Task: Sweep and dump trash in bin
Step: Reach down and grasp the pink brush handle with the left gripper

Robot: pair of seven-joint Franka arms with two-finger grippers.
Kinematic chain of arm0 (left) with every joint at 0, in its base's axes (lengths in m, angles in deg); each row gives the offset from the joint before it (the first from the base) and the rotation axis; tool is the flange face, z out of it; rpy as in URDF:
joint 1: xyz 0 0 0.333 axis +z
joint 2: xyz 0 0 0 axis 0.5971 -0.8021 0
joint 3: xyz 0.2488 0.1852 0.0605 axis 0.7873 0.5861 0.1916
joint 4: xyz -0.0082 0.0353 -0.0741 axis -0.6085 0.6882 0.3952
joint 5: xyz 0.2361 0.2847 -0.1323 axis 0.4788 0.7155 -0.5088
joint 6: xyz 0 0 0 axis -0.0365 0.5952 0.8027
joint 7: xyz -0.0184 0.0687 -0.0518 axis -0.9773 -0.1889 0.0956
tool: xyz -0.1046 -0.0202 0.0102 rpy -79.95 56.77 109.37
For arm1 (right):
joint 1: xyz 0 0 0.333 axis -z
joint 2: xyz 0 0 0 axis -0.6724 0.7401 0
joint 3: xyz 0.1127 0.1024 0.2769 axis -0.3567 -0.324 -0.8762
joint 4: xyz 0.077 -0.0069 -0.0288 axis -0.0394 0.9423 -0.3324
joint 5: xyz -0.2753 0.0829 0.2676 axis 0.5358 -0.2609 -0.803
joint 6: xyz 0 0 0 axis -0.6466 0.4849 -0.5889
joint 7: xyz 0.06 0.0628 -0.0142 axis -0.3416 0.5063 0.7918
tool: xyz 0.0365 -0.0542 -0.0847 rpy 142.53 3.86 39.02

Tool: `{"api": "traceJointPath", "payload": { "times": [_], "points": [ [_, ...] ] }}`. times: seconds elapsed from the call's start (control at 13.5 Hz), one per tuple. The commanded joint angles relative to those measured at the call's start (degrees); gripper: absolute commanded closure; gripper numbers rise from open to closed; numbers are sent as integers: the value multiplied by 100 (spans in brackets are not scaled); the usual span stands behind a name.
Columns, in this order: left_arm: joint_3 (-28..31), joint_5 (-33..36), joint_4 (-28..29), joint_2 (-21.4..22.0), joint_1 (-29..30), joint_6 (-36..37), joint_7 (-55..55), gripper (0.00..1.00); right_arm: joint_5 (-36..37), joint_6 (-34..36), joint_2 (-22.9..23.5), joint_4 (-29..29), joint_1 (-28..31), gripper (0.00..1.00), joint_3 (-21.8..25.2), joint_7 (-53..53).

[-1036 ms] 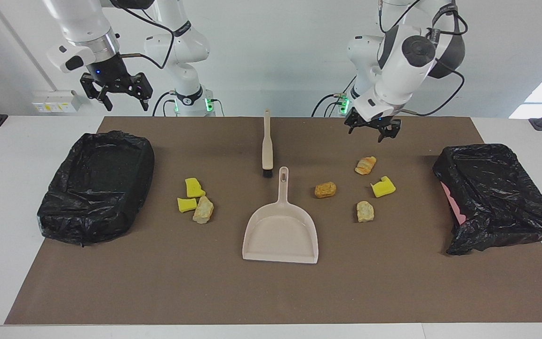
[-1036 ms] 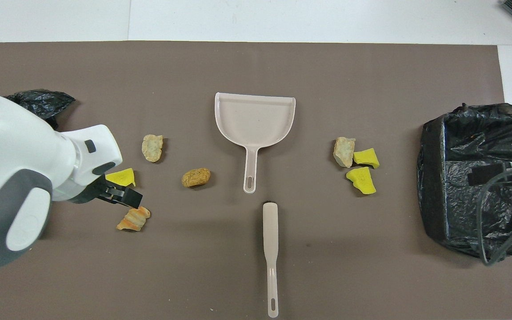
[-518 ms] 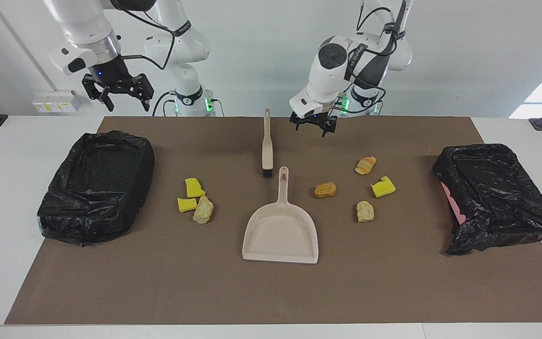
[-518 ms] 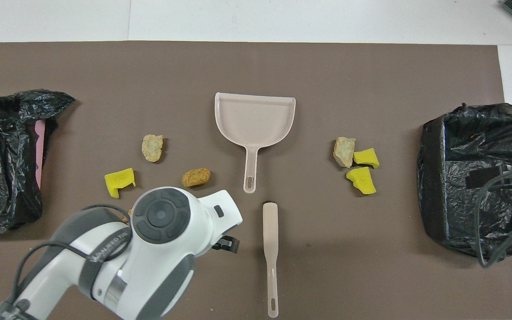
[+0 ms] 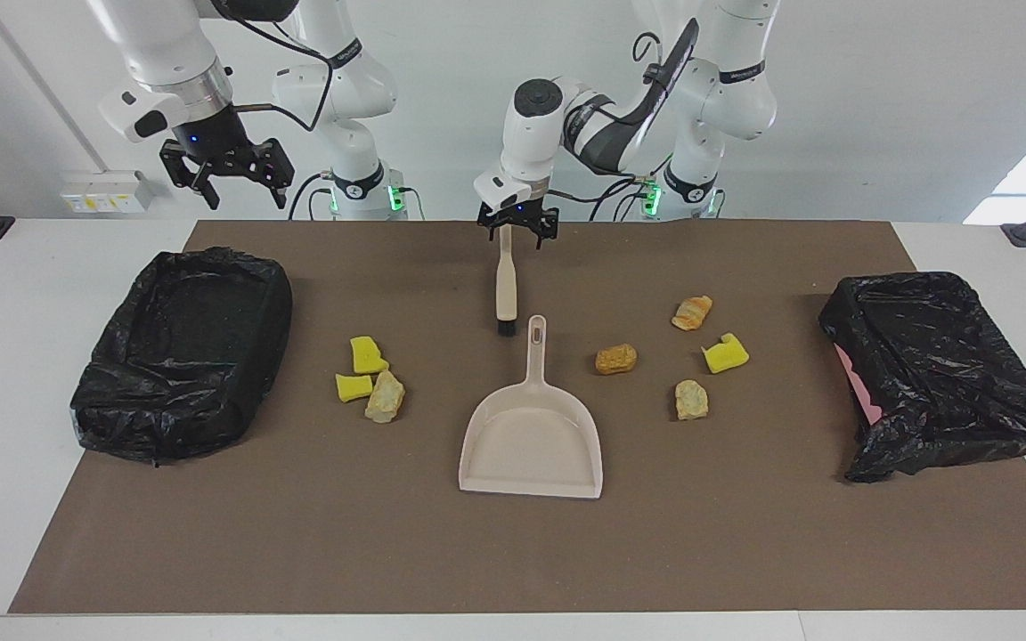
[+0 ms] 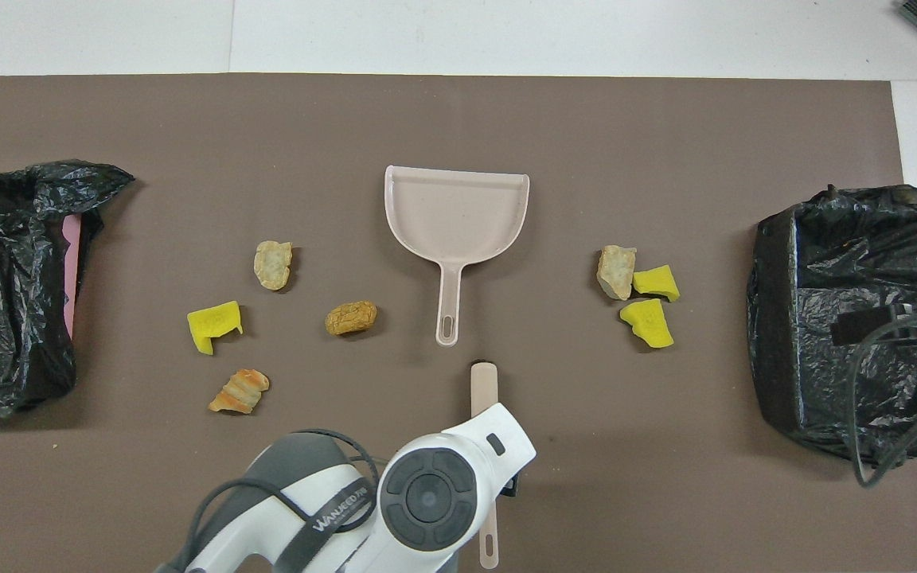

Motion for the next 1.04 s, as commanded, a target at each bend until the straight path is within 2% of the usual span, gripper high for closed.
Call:
{"api": "traceJointPath", "payload": {
  "times": [0.0,0.15,0.37,0.44,0.59,0.81,0.96],
  "points": [
    [122,-62,7,-111,-175,-103,-131,0,-67,0,-148,179,43,0,-41,160],
    [131,-27,-2,-235,-342,-138,-314,0,-67,-9,-218,284,43,0,-33,160],
    [122,-27,7,-226,-351,-103,-342,42,-67,0,-236,346,43,0,-33,160],
    [122,-27,16,-235,-360,-95,-385,47,-67,0,-236,372,43,0,-33,160],
    [122,-27,51,-244,-447,-86,-482,47,-67,-9,-262,390,43,0,-33,160],
    [122,-27,42,-270,-422,-68,-500,58,-67,-9,-323,495,35,0,-33,160],
    [122,-27,42,-270,-413,-68,-491,57,-67,-9,-324,495,43,0,-33,160]
  ]
}}
